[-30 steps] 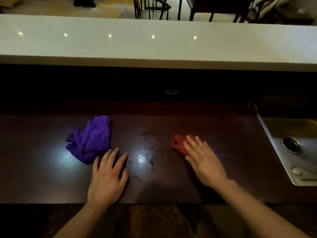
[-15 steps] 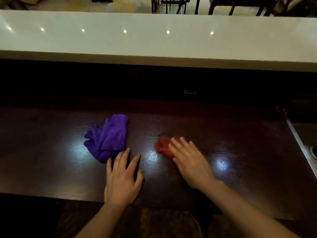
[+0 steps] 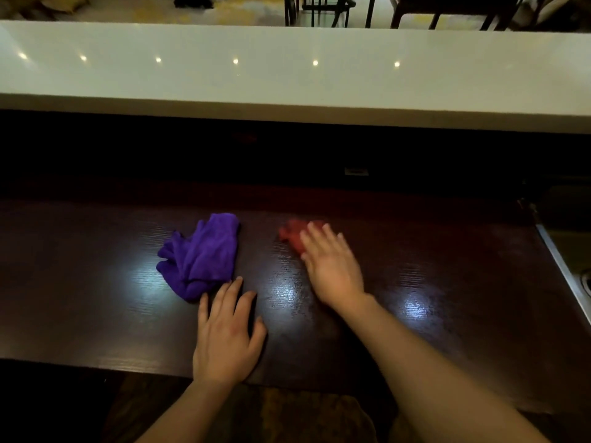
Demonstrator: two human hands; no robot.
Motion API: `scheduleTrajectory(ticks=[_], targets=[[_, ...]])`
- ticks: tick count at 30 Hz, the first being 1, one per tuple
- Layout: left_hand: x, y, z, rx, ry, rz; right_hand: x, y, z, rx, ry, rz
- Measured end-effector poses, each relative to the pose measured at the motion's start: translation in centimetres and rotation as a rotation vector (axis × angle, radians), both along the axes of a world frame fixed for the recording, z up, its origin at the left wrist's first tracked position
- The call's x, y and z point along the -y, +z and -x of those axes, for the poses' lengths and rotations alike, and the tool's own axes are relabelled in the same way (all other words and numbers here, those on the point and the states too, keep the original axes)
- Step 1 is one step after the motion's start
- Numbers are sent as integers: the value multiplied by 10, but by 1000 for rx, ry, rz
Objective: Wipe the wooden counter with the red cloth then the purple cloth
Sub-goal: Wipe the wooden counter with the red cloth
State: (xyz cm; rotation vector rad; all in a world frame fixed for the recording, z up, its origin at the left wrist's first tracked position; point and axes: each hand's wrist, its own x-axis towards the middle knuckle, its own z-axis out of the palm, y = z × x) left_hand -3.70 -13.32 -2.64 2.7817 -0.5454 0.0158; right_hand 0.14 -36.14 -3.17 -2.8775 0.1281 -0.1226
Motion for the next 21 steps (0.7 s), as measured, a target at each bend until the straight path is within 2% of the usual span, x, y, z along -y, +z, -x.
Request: scheduleTrajectory(ticks=[3,5,8,11,13,14,16,19,21], targets=[[-1,-2,0,1,-1,14,17,7,-34,-47,-244,-86],[-2,-3,-1,5,-2,22,24,4,-13,-55,-195,-52],[-3,-5,-2,4,-10,14,58,-5,67,-1,-131,42],[-1,-4,-2,-5,-14,-29,112,-4,113,20,-386,43],[1,0,0,-12,-13,-48,117,1,108,6,-562,7],[2,2,1,-17,-16,-57,105,5,101,18,-571,3],[3,5,2,-33,-20,-74,64,6,93,60,-416,45],[3,6,1,-53,-28,-90,-7,-12,114,45,32,96],[2,5,0,-58,-35,-104,-6,-14,117,22,181,58]])
